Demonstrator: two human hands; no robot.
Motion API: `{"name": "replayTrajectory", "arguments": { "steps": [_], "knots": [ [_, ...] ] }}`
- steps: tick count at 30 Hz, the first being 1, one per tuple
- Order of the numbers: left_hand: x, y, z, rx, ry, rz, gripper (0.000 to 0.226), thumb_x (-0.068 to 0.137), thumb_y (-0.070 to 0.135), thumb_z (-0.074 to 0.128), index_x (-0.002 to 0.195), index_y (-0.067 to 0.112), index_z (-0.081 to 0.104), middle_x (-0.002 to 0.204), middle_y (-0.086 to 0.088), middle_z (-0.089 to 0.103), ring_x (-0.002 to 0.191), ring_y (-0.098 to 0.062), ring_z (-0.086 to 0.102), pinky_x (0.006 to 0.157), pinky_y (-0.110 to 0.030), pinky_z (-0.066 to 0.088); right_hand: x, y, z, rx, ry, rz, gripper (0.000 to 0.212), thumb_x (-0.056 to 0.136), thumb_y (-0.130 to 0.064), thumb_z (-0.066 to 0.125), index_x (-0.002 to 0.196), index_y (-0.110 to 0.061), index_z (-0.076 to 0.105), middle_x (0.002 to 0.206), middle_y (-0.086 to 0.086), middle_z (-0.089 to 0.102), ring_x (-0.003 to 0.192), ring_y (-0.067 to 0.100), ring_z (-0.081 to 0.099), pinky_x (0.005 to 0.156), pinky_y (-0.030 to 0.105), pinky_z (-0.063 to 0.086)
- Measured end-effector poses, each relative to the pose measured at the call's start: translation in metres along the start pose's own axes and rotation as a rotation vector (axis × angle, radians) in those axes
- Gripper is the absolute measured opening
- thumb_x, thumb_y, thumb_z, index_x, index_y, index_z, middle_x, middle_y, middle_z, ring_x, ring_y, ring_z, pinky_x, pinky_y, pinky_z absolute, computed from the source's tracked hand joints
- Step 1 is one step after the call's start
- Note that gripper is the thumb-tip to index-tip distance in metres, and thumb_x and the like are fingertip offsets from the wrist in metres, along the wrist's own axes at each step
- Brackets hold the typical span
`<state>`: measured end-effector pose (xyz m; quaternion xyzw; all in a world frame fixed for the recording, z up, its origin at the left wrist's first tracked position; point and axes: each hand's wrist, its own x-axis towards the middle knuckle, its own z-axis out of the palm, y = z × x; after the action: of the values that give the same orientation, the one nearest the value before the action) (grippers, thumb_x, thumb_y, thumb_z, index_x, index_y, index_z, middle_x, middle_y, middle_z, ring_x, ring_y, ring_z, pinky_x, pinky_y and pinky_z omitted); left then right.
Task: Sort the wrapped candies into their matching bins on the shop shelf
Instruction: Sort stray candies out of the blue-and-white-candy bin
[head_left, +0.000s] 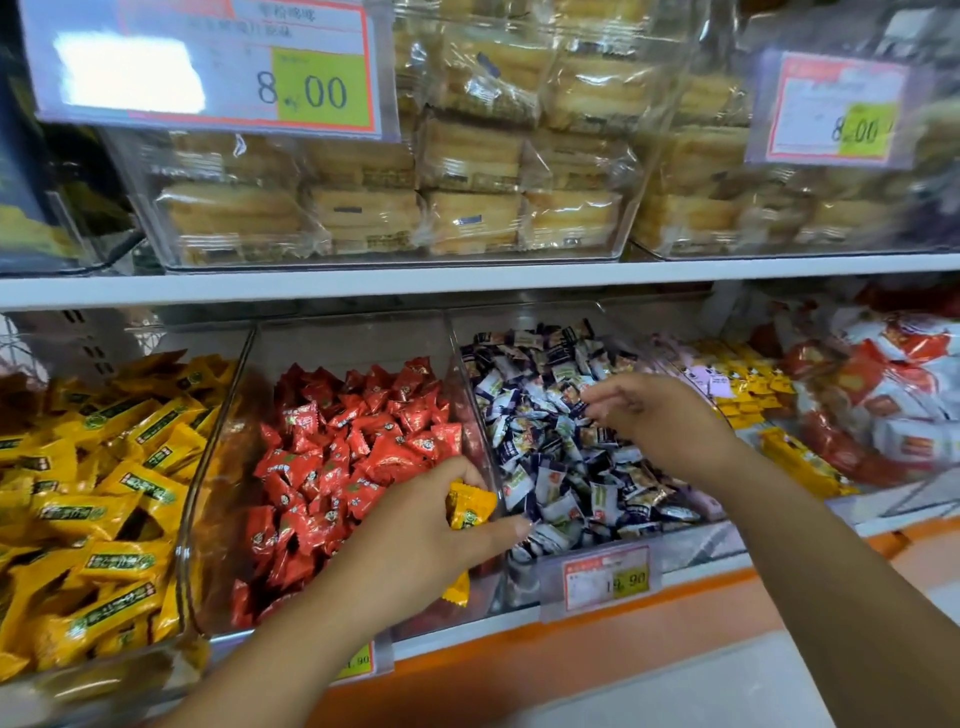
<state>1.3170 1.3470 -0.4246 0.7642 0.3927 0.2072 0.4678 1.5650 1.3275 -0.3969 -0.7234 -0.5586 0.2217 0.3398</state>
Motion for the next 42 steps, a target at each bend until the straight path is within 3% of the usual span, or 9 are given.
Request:
{"name": "replayTrajectory", "arguments": {
  "steps": [4,7,11,15,22,27,30,35,42],
  "knots": [
    [0.001,0.006,0.003,0.034,0.021,-0.030,0.042,0.081,0.047,0.071,0.095,0.013,0.051,0.040,0.010,0.037,0.034,-0.005,0.030,0.036,-0.012,0.024,0.002,-0.009,0.021,-0.025,-0.132,-0.130,0.020,0.091,-0.023,0.066,0.110,-0.027,0.066,0.111,-0.013,0.060,0.108,0.004,0.055,0.089,0.014,0.045],
    [0.004,0.002,0.002,0.061,0.028,0.009,0.040,0.078,0.052,0.071,0.085,0.018,0.049,0.052,0.008,0.041,0.044,-0.007,0.034,0.045,-0.020,0.030,0.006,-0.015,0.050,-0.309,-0.242,-0.263,0.025,0.084,-0.041,0.070,0.109,-0.041,0.066,0.143,-0.015,0.042,0.139,0.011,0.021,0.114,0.038,0.018],
    [0.006,-0.002,0.003,0.062,0.002,0.009,0.039,0.079,0.053,0.070,0.082,0.022,0.046,0.056,0.006,0.042,0.047,-0.008,0.035,0.047,-0.025,0.032,0.023,-0.003,0.063,-0.670,-0.193,-0.187,0.038,0.091,-0.058,0.050,0.129,-0.054,0.048,0.161,-0.010,0.006,0.147,0.024,-0.013,0.114,0.059,-0.012],
    [0.009,-0.003,-0.001,0.111,-0.030,-0.004,0.043,0.067,0.068,0.064,0.079,0.031,0.045,0.057,0.005,0.043,0.049,-0.010,0.037,0.049,-0.027,0.033,0.035,0.015,0.042,-0.641,-0.022,-0.124,0.034,0.092,-0.059,0.048,0.125,-0.054,0.054,0.160,-0.009,0.014,0.148,0.021,-0.006,0.118,0.053,-0.003],
    [0.011,-0.001,-0.003,0.144,-0.057,-0.032,0.041,0.067,0.069,0.065,0.079,0.036,0.044,0.058,0.004,0.043,0.050,-0.013,0.040,0.050,-0.030,0.035,0.023,0.014,0.023,-0.436,-0.084,-0.171,0.036,0.083,-0.048,0.069,0.117,-0.041,0.065,0.153,-0.015,0.030,0.147,0.011,0.008,0.119,0.039,0.012],
    [0.012,0.001,-0.001,0.156,-0.040,-0.011,0.037,0.076,0.057,0.069,0.078,0.031,0.044,0.054,0.008,0.042,0.047,-0.005,0.034,0.046,-0.018,0.029,0.015,-0.017,0.039,-0.230,0.029,-0.362,0.019,0.096,-0.025,0.057,0.106,-0.021,0.072,0.109,-0.007,0.067,0.098,0.007,0.057,0.091,0.026,0.046],
    [0.013,-0.002,-0.003,0.202,-0.048,-0.003,0.037,0.075,0.062,0.067,0.079,0.035,0.043,0.054,0.007,0.041,0.046,-0.006,0.033,0.046,-0.020,0.029,0.021,-0.023,0.063,-0.237,-0.135,-0.358,0.030,0.100,-0.022,0.050,0.128,-0.020,0.061,0.129,-0.001,0.060,0.113,0.013,0.055,0.096,0.026,0.044],
    [0.011,-0.006,-0.001,0.147,-0.027,0.019,0.045,0.065,0.072,0.061,0.081,0.034,0.044,0.057,0.005,0.040,0.051,-0.009,0.037,0.051,-0.027,0.032,0.046,-0.006,0.076,-0.487,-0.200,-0.359,0.053,0.100,-0.037,0.047,0.150,-0.032,0.029,0.157,-0.004,0.027,0.144,0.020,0.014,0.117,0.036,0.016],
    [0.008,-0.005,0.000,0.148,-0.021,0.026,0.043,0.069,0.068,0.062,0.080,0.031,0.044,0.055,0.007,0.037,0.049,-0.010,0.033,0.047,-0.024,0.030,0.044,0.004,0.054,-0.695,-0.059,-0.251,0.022,0.095,-0.047,0.052,0.103,-0.028,0.060,0.120,-0.004,0.056,0.118,0.019,0.035,0.094,0.034,0.030]
  ]
}}
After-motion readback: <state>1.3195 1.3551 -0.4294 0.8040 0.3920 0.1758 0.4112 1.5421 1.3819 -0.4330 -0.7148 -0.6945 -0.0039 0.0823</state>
